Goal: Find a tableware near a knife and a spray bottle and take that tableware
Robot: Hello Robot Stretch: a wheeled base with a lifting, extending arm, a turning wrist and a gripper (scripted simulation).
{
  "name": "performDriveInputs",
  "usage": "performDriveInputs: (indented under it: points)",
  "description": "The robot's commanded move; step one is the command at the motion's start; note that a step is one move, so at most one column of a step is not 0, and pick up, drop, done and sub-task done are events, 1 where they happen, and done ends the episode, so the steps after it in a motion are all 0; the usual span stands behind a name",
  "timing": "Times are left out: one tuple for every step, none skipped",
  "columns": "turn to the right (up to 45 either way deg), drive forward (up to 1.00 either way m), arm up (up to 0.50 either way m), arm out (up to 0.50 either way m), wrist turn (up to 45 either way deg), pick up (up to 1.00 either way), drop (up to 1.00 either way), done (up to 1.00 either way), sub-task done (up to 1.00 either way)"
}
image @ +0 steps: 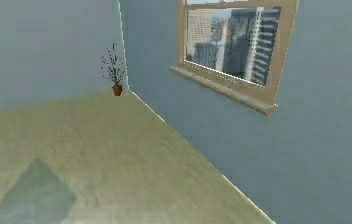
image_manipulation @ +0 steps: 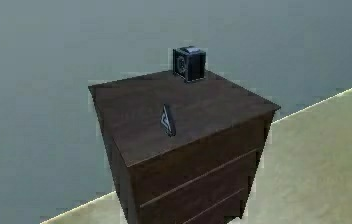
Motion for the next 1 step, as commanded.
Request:
performDriveInputs:
  points:
    - [-45.0,0.00,0.00,0.00,0.0,0.00,0.00,0.00,0.00]
